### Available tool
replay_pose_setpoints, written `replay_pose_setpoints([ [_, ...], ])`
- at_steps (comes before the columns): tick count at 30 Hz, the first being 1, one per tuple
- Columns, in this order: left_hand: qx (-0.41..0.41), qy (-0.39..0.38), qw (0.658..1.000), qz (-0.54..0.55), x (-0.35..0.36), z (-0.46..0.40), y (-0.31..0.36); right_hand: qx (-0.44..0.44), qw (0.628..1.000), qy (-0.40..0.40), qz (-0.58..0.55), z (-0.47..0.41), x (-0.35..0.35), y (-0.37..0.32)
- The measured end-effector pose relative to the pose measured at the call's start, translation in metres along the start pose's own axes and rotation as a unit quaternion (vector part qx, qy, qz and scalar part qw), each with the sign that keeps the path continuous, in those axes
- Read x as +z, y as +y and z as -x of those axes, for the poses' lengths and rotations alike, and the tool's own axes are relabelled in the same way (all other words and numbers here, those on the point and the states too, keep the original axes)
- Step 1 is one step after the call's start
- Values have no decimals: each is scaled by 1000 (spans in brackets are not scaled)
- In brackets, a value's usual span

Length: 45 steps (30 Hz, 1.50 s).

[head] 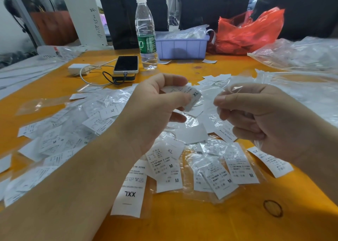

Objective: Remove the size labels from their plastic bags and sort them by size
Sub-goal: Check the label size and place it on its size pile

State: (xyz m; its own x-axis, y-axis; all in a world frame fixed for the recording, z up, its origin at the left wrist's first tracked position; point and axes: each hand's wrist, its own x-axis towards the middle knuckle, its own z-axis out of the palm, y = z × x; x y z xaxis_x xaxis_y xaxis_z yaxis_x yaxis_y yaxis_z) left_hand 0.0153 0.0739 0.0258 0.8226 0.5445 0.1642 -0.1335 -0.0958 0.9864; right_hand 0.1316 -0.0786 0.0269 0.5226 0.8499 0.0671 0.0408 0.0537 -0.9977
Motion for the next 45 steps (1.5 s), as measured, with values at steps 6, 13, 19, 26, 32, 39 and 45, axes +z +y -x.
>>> replay_pose_setpoints([
  [6, -2, -33, 999, 8, 4, 3, 0, -5, 999, 41, -14, -3, -1, 3],
  [13, -10, -67, 998, -7, 6, 4, 0, 8, 1000, 21, 1, -2, 1, 5],
  [19, -2, -55, 998, 31, 3, 4, 1, -3, 999, 44, 0, -3, 0, 4],
  [26, -4, -76, 996, 38, 4, 3, -1, 0, 1000, 27, 16, -3, 1, 6],
  [32, -6, -76, 997, 16, 5, 4, 0, 11, 1000, -7, 23, -2, 2, 7],
  [39, 3, -62, 998, 17, 8, 6, 1, 4, 999, -15, 29, -1, 5, 5],
  [45, 9, -52, 998, 31, 9, 6, -1, 0, 999, -14, 38, 0, 4, 6],
])
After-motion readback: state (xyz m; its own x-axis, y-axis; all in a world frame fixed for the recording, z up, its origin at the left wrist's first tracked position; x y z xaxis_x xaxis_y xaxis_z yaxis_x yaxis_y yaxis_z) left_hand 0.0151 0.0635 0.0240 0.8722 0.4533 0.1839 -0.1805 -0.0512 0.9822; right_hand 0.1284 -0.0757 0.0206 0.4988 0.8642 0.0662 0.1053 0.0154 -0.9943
